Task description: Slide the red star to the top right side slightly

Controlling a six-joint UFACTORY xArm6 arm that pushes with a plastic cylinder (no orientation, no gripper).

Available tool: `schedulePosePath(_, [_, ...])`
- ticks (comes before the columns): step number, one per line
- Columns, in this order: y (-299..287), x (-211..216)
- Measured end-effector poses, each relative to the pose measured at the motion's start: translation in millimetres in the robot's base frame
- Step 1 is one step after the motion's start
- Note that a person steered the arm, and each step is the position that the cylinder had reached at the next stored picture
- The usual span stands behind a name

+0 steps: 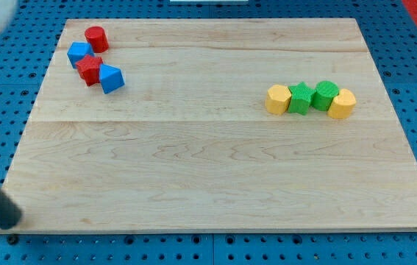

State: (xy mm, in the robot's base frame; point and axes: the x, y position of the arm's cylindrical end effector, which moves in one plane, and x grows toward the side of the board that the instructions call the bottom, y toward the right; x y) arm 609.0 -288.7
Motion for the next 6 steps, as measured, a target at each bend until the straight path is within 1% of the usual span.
schedulePosePath(1, [-15.9, -5.6])
schedulePosePath(2, [-0.5, -76.2])
schedulePosePath(3, [32.3, -173.1])
schedulePosePath(4, [61.9, -250.5])
schedulePosePath(5, [65.0, -276.0])
schedulePosePath(6, [55.3, -267.7])
